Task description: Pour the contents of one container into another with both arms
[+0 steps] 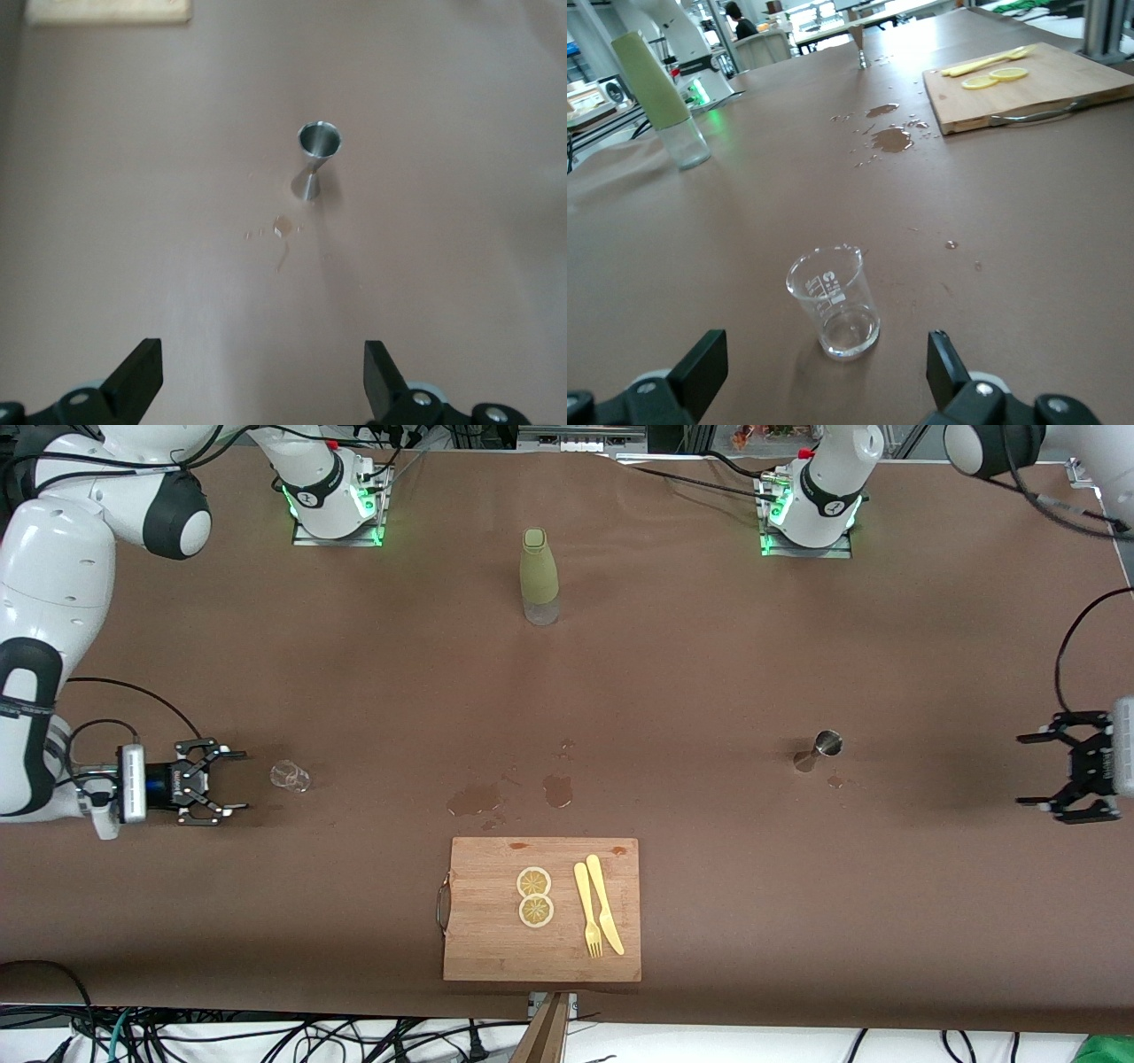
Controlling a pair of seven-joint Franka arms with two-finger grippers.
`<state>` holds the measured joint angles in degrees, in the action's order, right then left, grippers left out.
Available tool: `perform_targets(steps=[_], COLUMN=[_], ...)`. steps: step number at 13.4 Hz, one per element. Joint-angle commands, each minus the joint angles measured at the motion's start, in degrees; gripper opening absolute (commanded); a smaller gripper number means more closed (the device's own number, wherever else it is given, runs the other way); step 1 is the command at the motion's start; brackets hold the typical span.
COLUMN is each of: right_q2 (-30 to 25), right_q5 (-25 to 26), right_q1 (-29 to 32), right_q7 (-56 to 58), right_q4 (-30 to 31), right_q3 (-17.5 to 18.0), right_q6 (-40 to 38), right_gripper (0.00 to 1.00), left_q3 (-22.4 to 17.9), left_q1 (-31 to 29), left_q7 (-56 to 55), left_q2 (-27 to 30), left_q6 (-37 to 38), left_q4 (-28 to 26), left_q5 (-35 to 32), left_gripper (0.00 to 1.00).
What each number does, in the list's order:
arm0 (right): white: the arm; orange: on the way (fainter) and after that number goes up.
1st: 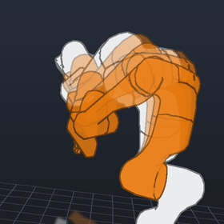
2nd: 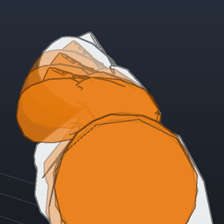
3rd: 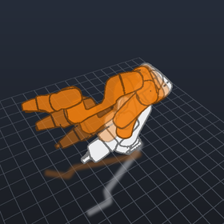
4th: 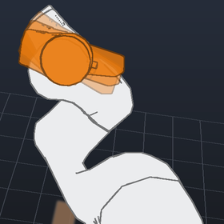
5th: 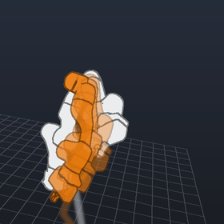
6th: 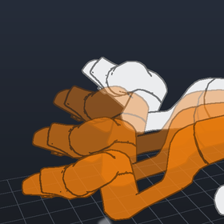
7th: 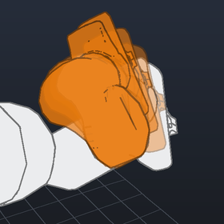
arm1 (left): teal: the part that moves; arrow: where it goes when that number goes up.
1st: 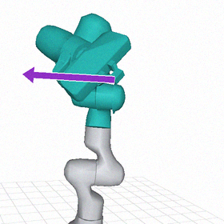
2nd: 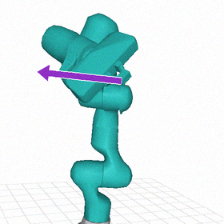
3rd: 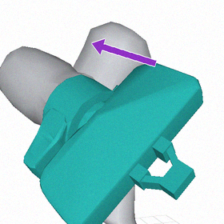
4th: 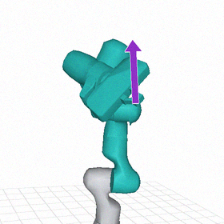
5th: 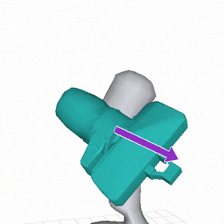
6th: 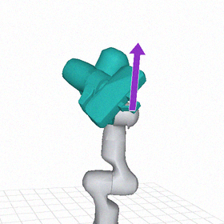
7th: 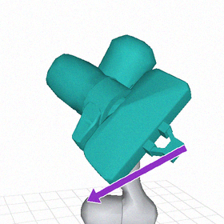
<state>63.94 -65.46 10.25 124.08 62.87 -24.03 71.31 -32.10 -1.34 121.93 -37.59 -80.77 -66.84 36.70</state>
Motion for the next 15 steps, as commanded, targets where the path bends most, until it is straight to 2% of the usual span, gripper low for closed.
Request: perform_targets(steps=[1,5,7,9,12,13,14,15], right_q2=[-4.9,-12.1,-16.0,-21.0,-27.5,-29.6,-32.0,-34.5], right_q5=[-0.4,0.9,5.9,15.5,27.7,33.5,40.3,47.5], right_q1=[0.0,-1.1,-3.0,-5.5,-7.9,-8.7,-9.6,-9.7], right_q7=[-12.1,-33.9,-44.2,-56.5,-78.1,-83.9,-89.1,-94.5], right_q4=[-0.5,-0.5,-0.6,-1.1,-1.2,-1.2,-1.1,-0.9], right_q3=[-1.5,-1.1,-1.0,-0.2,2.5,3.9,6.3,10.5], right_q6=[-1.2,-0.7,0.2,2.2,2.6,3.3,4.1,4.0], right_gripper=[1.0,1.0,1.0,1.0,1.0,1.0,1.0,1.0], left_q3=[2.8,8.2,14.3,20.9,22.3,22.6,23.0,23.1], left_q1=[0.7,3.4,4.1,4.4,8.7,10.0,10.6,11.4], left_q7=[-14.1,-44.2,-59.6,-74.6,-99.5,-107.6,-114.6,-119.5], left_q2=[7.2,15.9,20.1,23.9,28.9,30.8,33.2,35.2], left_q6=[-1.9,-1.9,-1.8,-1.7,-1.6,-1.7,-2.0,-3.2], left_q4=[-3.3,-3.2,-3.3,-5.0,-10.9,-13.4,-17.1,-20.2], left_q5=[-8.0,-20.8,-27.9,-34.5,-37.4,-37.2,-36.9,-36.3], left_gripper=[1.0,1.0,1.0,1.0,1.0,1.0,1.0,1.0])
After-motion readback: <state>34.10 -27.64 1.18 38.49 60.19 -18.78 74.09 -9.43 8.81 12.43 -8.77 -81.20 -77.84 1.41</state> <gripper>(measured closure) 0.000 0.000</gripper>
